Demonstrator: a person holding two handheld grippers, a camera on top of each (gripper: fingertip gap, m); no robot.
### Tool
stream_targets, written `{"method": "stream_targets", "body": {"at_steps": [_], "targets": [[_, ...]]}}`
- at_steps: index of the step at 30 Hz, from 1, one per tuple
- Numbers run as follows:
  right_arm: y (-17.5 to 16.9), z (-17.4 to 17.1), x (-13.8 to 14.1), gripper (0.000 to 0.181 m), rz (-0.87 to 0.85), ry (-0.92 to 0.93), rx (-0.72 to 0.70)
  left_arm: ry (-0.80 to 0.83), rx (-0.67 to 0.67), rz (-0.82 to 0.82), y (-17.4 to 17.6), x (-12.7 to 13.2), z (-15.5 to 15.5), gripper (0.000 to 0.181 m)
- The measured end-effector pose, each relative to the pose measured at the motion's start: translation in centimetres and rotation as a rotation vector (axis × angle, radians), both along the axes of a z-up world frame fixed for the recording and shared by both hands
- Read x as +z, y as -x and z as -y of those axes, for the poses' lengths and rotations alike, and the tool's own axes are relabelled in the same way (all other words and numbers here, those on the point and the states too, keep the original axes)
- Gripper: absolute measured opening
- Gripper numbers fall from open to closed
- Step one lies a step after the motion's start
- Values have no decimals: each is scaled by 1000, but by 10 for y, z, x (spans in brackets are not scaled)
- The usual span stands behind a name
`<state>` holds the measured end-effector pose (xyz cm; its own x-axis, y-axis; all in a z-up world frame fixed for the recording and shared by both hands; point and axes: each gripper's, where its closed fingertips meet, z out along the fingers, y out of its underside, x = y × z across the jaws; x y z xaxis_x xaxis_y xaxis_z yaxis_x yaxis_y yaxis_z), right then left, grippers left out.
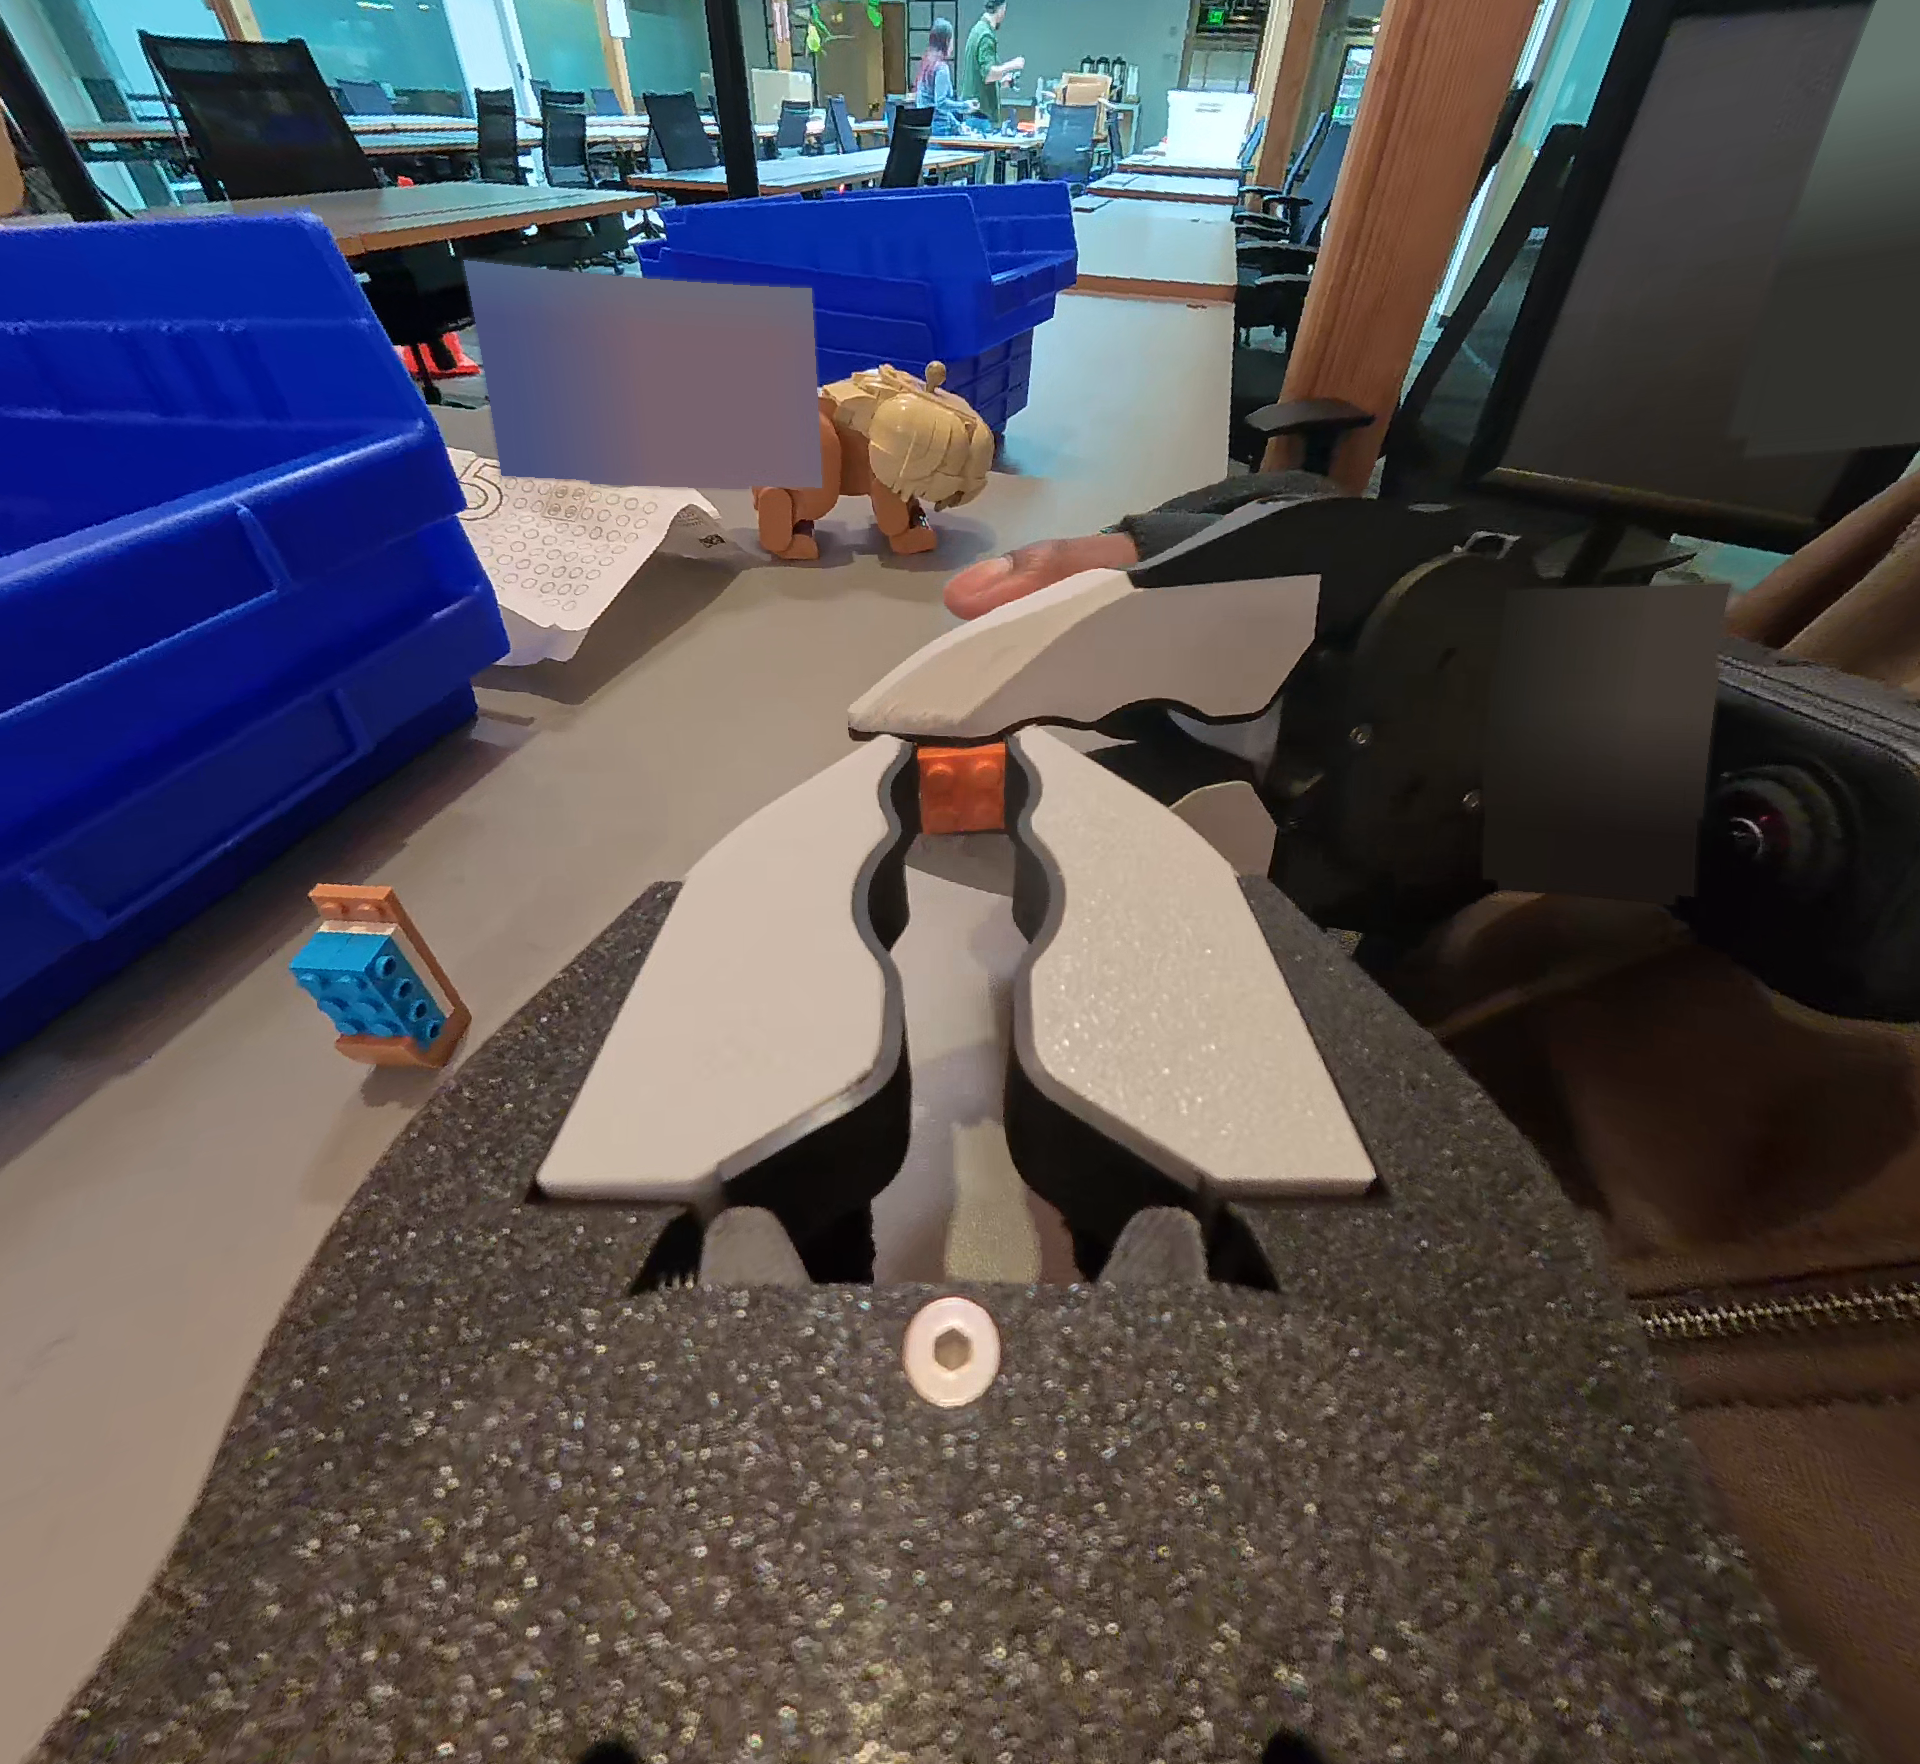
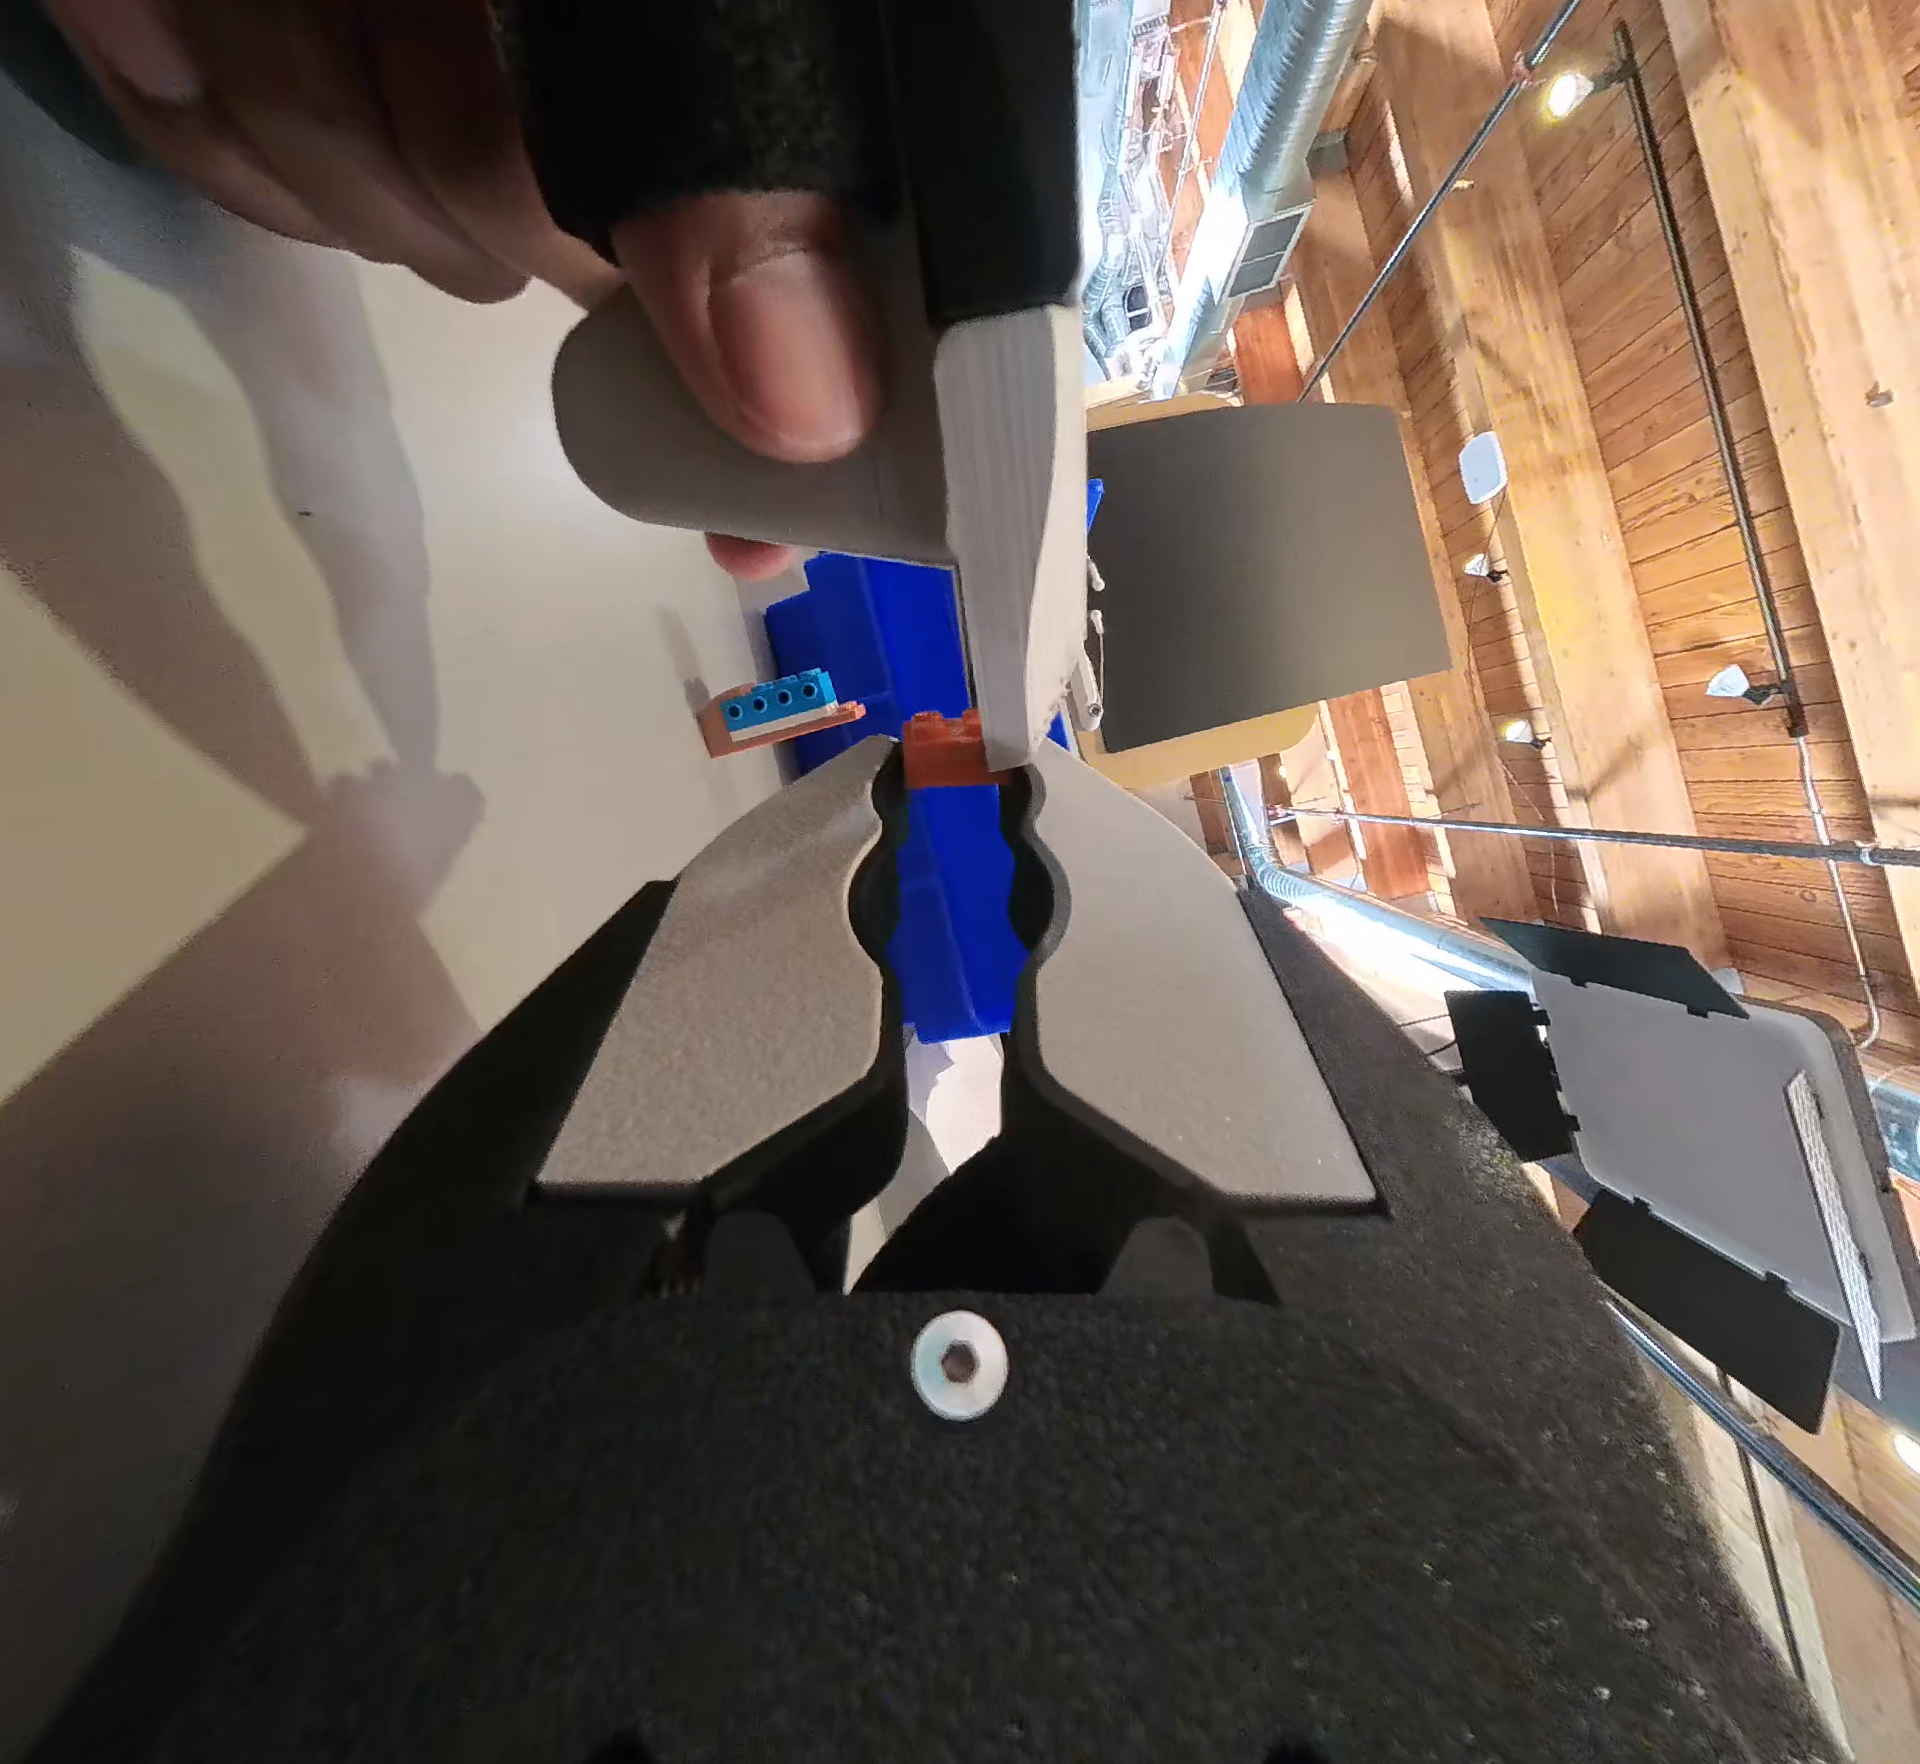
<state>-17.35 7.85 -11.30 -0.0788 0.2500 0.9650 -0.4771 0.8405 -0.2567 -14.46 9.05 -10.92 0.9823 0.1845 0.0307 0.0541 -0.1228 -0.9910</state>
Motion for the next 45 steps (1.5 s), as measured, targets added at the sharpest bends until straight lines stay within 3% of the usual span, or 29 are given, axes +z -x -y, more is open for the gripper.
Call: {"method": "stream_targets", "body": {"at_steps": [5, 7, 11, 19, 23, 27, 29, 32, 36, 40, 45], "targets": [[0, -3, 3, 17, 15, 26, -14, -25, -10, 17, 0, 3, 1, 16], [13, -31, 11, 16, 27, 105, -132, -95, 40, 43, 14, 14, 21, 16], [19, -61, 9, 17, 54, 105, -155, -198, 93, 111, 38, 28, 57, 16], [19, -59, 12, 17, 88, 175, -114, -118, 79, 48, 31, 19, 29, 16], [20, -57, 10, 17, 101, 170, -113, -102, 179, -71, 59, 57, 31, 16], [19, -53, 7, 17, 111, 163, -109, -58, 349, -150, 126, 115, 31, 16], [19, -52, 5, 17, 113, 154, -111, -17, 454, -149, 167, 130, 34, 16], [20, -52, 4, 17, 124, 149, -112, 46, 492, -32, 208, 119, 33, 38], [22, -53, 2, 17, 153, 162, -106, -51, 576, 14, 232, 107, 50, 47], [23, -51, 8, 18, 198, 196, -78, -63, 559, 58, 216, 92, 65, 48], [49, -48, 64, 17, 218, 194, -48, -106, 546, 44, 173, 74, 75, 44]]}}
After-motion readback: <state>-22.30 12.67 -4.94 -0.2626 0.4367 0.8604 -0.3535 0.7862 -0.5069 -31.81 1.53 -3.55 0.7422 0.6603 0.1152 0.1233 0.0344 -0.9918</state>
